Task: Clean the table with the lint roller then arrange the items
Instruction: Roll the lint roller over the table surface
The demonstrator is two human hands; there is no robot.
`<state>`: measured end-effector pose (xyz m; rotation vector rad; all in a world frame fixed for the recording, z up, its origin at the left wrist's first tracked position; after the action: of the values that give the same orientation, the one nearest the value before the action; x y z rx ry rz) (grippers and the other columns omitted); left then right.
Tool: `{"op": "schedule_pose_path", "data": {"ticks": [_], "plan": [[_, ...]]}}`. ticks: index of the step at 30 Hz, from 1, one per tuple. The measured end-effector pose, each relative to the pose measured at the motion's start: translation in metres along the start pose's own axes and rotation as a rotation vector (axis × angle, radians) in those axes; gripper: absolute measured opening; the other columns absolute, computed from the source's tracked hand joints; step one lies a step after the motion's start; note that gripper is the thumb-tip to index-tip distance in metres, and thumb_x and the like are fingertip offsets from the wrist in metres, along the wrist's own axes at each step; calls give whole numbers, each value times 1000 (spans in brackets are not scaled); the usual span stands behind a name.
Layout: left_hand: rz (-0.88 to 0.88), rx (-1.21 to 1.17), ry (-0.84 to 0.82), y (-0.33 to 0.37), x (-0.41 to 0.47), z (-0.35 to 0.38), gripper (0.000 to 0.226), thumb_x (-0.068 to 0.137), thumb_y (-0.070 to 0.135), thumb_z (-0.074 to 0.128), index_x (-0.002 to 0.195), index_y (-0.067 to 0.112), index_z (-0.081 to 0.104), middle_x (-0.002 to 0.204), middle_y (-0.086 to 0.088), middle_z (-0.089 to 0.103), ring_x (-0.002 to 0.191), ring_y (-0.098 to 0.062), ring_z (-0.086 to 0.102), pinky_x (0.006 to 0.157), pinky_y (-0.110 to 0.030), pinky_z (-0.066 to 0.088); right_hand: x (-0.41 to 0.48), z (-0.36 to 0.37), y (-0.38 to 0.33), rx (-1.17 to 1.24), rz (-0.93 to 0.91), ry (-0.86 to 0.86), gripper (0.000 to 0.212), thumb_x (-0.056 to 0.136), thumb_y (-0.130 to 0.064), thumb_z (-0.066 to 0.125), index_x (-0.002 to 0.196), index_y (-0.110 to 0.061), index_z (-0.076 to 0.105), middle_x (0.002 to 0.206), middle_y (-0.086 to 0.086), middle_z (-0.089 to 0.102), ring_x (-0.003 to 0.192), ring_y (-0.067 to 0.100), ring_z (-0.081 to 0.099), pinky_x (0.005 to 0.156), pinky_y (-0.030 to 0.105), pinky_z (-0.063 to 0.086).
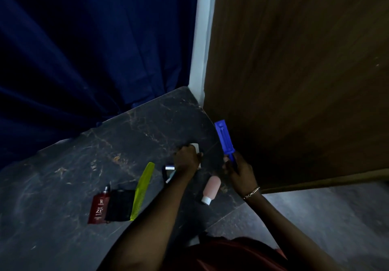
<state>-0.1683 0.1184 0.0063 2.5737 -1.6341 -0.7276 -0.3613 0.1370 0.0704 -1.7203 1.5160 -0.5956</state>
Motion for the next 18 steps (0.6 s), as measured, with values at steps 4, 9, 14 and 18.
{"op": "schedule_pose_path", "data": {"ticks": [4,9,14,18], "plan": [[-42,-93,-26,4,4,7,44,95,38,66,125,6,65,128,-18,68,121,-35,64,99,-42,51,2,-1,8,-13,0,-59,22,100,-20,51,120,-12,57,93,7,69,80,23,67,77,42,55],[-56,-218,42,9,0,1,48,92,42,69,123,6,66,123,-17,71,114,-33,68,92,-41,55,7,2,15,4,14,-73,14,101,-23,49,111,-19,57,84,-4,67,73,8,66,68,25,52],[-2,-530,165,0,-19,-29,46,82,38,77,122,19,65,115,-12,72,106,-34,68,87,-43,55,14,1,15,46,-13,-69,20,100,-34,49,118,-28,55,80,-6,66,66,3,64,64,24,54],[81,-802,278,-30,-46,-55,49,77,18,82,123,25,67,117,0,63,106,-20,65,90,-35,54,12,2,6,27,-96,-79,14,99,-45,48,112,-50,50,71,-6,64,64,3,63,58,18,50]]}}
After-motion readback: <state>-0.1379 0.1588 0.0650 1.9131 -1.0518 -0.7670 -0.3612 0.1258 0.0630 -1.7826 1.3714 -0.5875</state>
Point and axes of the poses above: each hand's wrist, its own x-axis towards the middle knuckle, its own z-axis out of the palm, y = z × x, the point moved 4 cm from there along x, towards the middle knuckle
